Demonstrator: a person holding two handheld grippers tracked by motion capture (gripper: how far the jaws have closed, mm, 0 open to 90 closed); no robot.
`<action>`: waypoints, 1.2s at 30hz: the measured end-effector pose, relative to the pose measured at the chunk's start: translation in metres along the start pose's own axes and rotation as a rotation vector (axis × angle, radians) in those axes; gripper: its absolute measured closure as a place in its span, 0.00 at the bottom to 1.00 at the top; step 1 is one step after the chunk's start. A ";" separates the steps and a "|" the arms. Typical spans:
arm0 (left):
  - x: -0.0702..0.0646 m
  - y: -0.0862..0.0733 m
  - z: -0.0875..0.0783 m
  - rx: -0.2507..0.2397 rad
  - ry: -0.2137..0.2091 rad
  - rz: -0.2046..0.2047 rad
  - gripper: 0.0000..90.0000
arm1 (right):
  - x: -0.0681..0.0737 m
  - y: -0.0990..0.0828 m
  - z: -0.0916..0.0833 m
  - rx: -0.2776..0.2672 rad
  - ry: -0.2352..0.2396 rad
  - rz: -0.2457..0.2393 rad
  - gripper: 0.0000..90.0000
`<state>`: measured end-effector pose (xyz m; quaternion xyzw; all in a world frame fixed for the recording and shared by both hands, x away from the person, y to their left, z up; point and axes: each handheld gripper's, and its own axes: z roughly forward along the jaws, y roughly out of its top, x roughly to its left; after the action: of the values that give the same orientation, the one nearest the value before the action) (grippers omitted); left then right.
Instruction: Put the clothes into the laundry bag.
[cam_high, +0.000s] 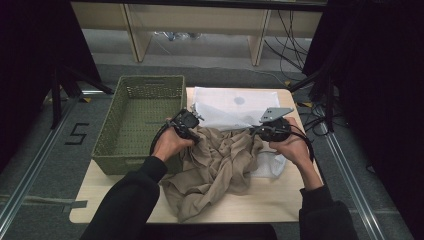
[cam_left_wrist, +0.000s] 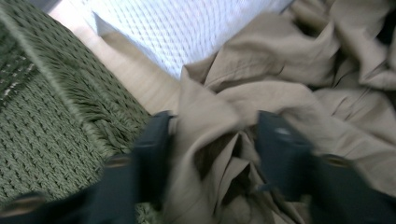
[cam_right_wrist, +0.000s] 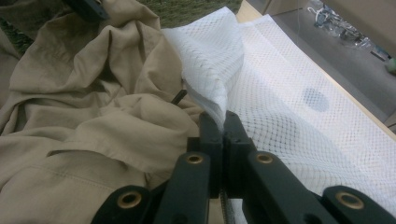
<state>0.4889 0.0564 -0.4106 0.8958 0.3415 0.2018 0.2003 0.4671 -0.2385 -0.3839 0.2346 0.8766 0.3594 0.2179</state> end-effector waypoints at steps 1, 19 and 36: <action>0.001 -0.001 0.002 0.014 -0.015 0.002 0.75 | 0.000 0.000 0.000 0.000 -0.001 0.001 1.00; -0.117 0.017 0.019 -0.263 -0.420 0.080 0.93 | 0.004 0.005 -0.003 -0.011 0.002 -0.007 1.00; -0.080 0.007 0.025 -0.275 -0.283 -0.073 0.16 | 0.005 0.004 -0.001 -0.004 0.011 -0.012 1.00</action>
<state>0.4502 -0.0095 -0.4461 0.8664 0.3115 0.1110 0.3741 0.4634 -0.2342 -0.3814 0.2272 0.8784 0.3610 0.2156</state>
